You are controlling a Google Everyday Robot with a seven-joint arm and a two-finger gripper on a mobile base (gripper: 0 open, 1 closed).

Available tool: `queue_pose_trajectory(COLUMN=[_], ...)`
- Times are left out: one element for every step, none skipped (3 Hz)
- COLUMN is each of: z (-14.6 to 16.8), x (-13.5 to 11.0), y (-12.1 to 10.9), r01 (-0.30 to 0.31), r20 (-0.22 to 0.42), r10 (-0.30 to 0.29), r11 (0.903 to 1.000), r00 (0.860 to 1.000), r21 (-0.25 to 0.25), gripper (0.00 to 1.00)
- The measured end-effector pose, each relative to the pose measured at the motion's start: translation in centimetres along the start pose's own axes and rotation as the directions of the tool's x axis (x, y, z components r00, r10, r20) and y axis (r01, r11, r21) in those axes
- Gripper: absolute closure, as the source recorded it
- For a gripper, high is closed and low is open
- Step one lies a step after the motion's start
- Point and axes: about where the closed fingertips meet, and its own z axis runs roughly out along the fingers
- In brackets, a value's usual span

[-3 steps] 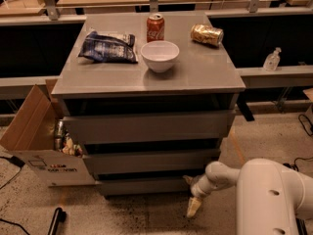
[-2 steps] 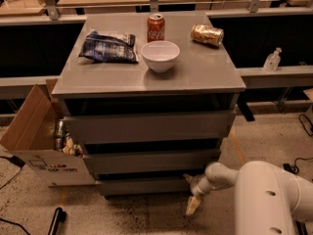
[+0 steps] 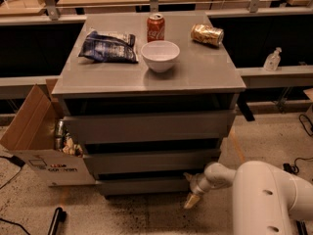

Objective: Open bottom drawer

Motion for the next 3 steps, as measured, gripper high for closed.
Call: queue_pose_trajectory(z=[0.6, 0.8, -0.2], x=[0.1, 0.2, -0.3], y=[-0.2, 0.0, 2.0], r01=[0.002, 0.008, 0.020], r20=[-0.010, -0.011, 0.007], r10=[-0.002, -0.008, -0.019], r11=[1.0000, 0.9999, 0.9981], r00=[1.000, 1.000, 1.000], r21=[0.000, -0.013, -0.058], gripper=[0.42, 0.46, 0.45])
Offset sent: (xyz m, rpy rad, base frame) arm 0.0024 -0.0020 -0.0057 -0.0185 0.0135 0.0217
